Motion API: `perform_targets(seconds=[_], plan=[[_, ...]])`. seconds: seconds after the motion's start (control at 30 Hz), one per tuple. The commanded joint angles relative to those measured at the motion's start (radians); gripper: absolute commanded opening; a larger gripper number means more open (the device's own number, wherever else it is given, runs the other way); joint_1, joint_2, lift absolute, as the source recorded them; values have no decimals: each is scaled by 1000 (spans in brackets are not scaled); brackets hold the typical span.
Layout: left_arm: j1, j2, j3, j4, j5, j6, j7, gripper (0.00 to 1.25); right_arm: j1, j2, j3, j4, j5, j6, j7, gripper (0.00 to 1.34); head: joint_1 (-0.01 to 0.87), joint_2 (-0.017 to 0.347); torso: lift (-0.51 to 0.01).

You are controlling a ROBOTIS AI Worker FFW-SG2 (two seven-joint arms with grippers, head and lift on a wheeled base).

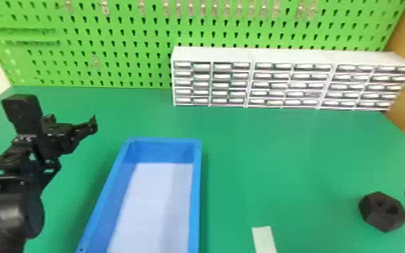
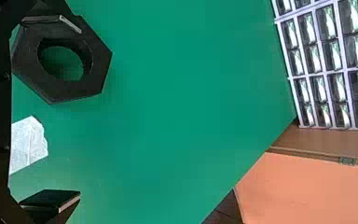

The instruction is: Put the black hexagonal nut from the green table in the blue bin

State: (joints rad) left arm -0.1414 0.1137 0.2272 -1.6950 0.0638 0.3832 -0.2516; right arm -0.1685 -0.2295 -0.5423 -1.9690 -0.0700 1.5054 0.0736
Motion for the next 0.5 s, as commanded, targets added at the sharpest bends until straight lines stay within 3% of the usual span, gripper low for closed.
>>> perform_targets(seconds=[0.0, 0.47], plan=[[-1, 0, 0, 0, 2, 0, 0, 1134, 1, 2, 4, 4, 12, 1, 0, 1252, 666, 32, -100], [2, 1, 0, 0, 4, 2, -2, 1134, 20, 10, -13, 18, 41, -7, 0, 1252, 666, 32, -100]])
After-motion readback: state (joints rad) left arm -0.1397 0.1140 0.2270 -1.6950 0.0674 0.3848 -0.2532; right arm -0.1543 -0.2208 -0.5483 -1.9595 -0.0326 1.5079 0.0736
